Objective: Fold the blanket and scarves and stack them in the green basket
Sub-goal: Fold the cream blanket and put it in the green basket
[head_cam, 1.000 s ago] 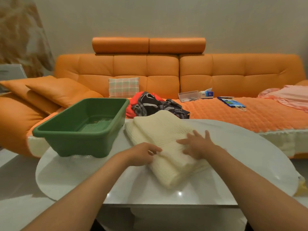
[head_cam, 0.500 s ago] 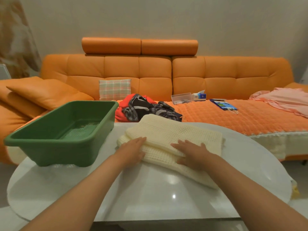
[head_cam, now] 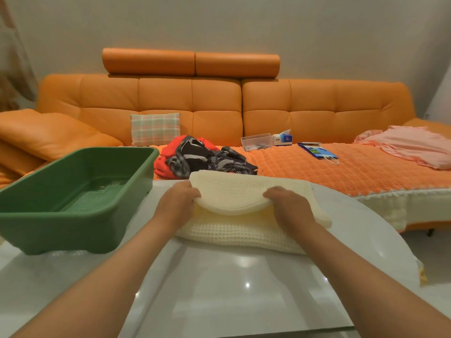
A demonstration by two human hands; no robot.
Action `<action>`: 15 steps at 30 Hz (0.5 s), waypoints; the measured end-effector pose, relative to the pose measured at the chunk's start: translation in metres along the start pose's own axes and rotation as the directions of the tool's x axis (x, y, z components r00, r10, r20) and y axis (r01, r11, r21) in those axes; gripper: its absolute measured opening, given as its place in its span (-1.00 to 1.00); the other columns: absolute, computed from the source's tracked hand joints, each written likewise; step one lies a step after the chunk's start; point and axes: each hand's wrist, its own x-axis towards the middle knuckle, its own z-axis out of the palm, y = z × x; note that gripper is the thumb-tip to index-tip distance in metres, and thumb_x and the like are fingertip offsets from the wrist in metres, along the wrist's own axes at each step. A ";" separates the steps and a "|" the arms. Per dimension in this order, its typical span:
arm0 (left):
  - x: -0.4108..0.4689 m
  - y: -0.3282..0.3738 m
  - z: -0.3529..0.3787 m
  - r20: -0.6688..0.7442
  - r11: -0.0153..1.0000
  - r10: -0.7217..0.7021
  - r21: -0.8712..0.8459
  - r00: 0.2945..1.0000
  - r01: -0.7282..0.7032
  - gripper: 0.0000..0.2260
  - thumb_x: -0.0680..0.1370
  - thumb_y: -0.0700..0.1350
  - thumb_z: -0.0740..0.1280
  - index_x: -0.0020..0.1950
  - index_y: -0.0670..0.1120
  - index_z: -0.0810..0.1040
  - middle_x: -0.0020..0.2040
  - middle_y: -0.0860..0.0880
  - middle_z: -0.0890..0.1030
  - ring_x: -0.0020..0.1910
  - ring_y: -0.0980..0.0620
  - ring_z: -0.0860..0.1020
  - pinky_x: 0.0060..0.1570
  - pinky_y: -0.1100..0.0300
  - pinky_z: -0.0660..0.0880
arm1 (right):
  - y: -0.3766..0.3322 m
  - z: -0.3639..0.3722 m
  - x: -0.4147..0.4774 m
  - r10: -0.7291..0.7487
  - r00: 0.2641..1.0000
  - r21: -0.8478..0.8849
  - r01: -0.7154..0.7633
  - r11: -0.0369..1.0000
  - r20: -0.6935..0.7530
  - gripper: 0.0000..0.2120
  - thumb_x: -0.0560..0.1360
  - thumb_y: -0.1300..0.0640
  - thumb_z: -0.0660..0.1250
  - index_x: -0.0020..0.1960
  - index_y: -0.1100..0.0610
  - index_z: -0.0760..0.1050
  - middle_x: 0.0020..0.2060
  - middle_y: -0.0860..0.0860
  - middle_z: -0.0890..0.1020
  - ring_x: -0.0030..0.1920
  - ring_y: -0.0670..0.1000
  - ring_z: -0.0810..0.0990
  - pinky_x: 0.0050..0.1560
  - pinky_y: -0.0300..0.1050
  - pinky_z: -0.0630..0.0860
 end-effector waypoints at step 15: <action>-0.045 0.010 -0.047 0.577 0.992 -0.070 -0.048 0.814 0.119 -0.81 0.53 -0.02 0.24 -0.07 0.02 0.65 -0.12 0.14 0.61 -0.11 0.16 0.55 -0.08 0.18 0.51 | 0.020 -0.022 -0.045 -0.162 0.931 -0.149 0.220 0.964 0.327 -0.35 0.52 0.16 0.28 0.55 -0.18 0.21 0.57 -0.07 0.18 0.57 0.03 0.11 0.55 0.07 0.04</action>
